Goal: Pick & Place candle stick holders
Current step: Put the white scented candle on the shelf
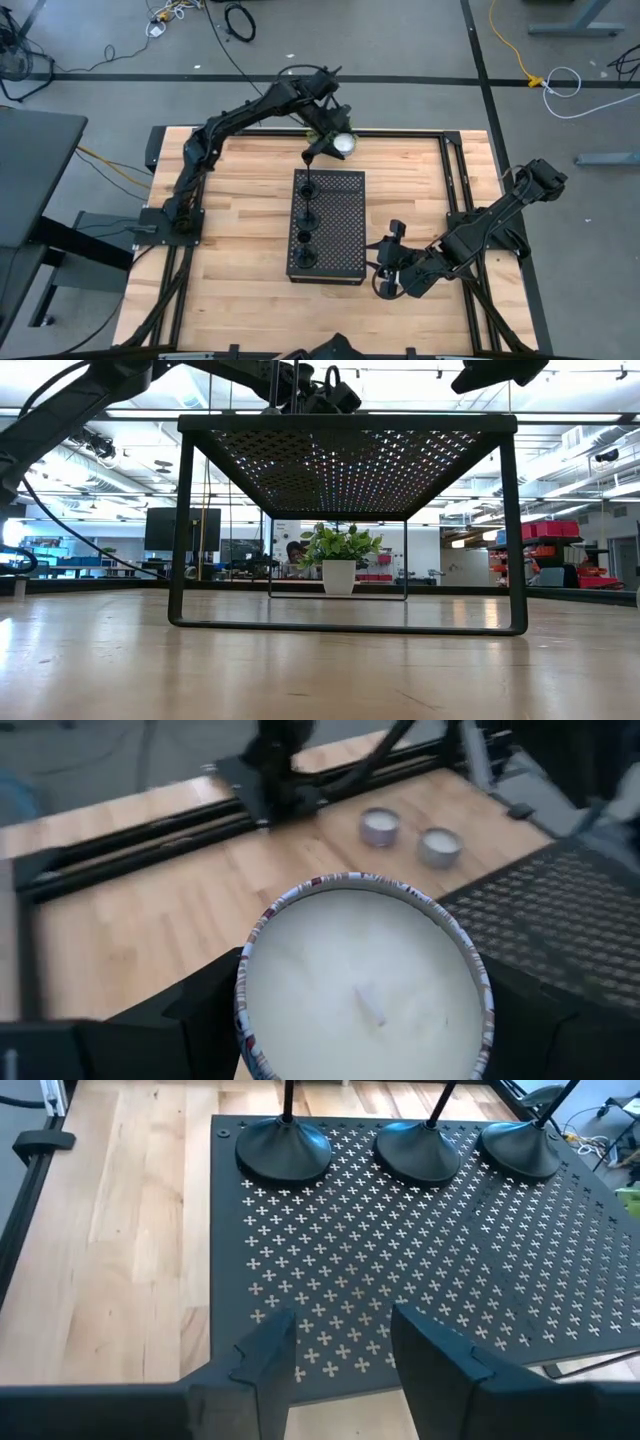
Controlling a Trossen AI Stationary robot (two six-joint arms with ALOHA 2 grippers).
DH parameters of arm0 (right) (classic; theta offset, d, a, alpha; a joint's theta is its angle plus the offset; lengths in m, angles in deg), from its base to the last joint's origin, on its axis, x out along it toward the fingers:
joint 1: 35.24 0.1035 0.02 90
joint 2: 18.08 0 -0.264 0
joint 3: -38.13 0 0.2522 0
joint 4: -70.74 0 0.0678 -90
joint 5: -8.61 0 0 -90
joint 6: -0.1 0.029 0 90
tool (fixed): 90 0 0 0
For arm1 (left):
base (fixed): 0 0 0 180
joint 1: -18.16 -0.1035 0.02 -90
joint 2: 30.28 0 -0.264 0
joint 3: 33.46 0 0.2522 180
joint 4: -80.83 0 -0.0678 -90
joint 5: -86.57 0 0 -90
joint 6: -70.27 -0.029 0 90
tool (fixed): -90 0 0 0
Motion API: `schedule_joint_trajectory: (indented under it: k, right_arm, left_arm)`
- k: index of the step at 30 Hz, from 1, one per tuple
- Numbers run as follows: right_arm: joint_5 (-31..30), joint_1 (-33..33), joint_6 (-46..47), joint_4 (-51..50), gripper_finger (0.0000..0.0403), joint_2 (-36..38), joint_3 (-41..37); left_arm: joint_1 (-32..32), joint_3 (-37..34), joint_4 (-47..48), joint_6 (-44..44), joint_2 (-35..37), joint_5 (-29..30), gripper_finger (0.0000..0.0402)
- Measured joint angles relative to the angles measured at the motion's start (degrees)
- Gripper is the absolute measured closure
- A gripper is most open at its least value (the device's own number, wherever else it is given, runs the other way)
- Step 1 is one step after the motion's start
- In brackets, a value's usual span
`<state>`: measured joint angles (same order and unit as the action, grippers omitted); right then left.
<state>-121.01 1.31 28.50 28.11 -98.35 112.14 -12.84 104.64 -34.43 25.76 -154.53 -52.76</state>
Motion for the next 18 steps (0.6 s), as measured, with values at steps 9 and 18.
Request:
schedule_joint_trajectory:
  k: [9,18]
  right_arm:
    - [-0.5,-0.1,0.9,-1.4,0.0239,0.0,0.0]
    - [-0.5,-0.1,1.4,-2.0,0.0239,0.0,0.0]
  left_arm:
    - [3.0,-0.1,-1.4,-3.6,-0.9,-4.7,0.0108]
    - [3.6,-0.1,-1.2,-5.9,-3.1,-7.1,0.0108]
